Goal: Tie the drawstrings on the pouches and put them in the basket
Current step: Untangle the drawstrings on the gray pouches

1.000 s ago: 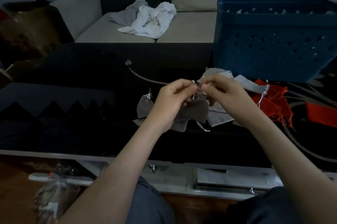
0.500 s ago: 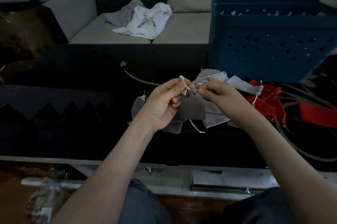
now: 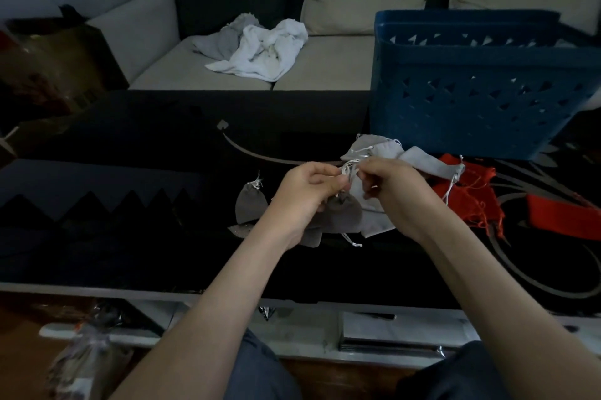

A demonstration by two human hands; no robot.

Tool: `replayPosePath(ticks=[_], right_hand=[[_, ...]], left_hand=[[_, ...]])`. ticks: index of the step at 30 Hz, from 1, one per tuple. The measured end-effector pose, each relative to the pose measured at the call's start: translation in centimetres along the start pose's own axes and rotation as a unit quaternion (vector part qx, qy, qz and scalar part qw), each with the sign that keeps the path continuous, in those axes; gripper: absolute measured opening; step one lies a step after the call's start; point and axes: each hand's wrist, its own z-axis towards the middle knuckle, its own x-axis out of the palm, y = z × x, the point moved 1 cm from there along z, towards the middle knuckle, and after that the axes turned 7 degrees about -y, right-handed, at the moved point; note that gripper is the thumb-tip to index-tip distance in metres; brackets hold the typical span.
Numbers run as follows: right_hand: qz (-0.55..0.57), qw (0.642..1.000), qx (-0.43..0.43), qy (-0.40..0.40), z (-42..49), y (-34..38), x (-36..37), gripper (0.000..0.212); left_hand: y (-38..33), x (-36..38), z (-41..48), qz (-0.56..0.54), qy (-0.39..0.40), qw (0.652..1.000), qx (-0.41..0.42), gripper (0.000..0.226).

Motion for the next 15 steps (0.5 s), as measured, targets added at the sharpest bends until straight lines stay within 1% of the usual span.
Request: replayPosePath(ticks=[1, 3, 5, 7, 9, 12, 15], right_hand=[[0.012, 1.0, -0.011, 0.016, -0.05, -0.02, 0.03, 0.032], [0.0, 0.998, -0.045, 0.053, -0.19, -0.2, 0.02, 0.029], [-0.043, 0.992, -0.087, 0.083, -0.35, -0.38, 0.02, 0.027], [-0.091, 0.983, -0.126, 0.095, -0.62, -0.39, -0.05, 0.023], [-0.142, 0.97, -0.171, 0.095, -0.81, -0.44, -0.12, 0.018], [-0.216, 0.947, -0.229, 0.07, -0.72, -0.65, -0.15, 0.012], [-0.215, 0.944, -0.243, 0.059, -0.56, -0.99, 0.01, 0.011]], left_hand=[[0.06, 0.03, 0.07, 0.0, -0.007, 1.0, -0.001, 0.005], [0.08, -0.07, 0.21, -0.003, -0.02, 1.0, -0.001, 0.008], [0.14, -0.1, 0.18, 0.002, -0.02, 1.0, 0.001, 0.012], [0.2, -0.06, 0.06, 0.011, -0.019, 1.0, 0.004, 0.015], [0.25, -0.09, 0.11, 0.023, -0.024, 0.999, 0.012, 0.017], [0.22, -0.22, 0.23, 0.041, -0.025, 0.999, 0.026, 0.017], [0.26, -0.26, 0.2, 0.054, -0.023, 0.997, 0.046, 0.018]])
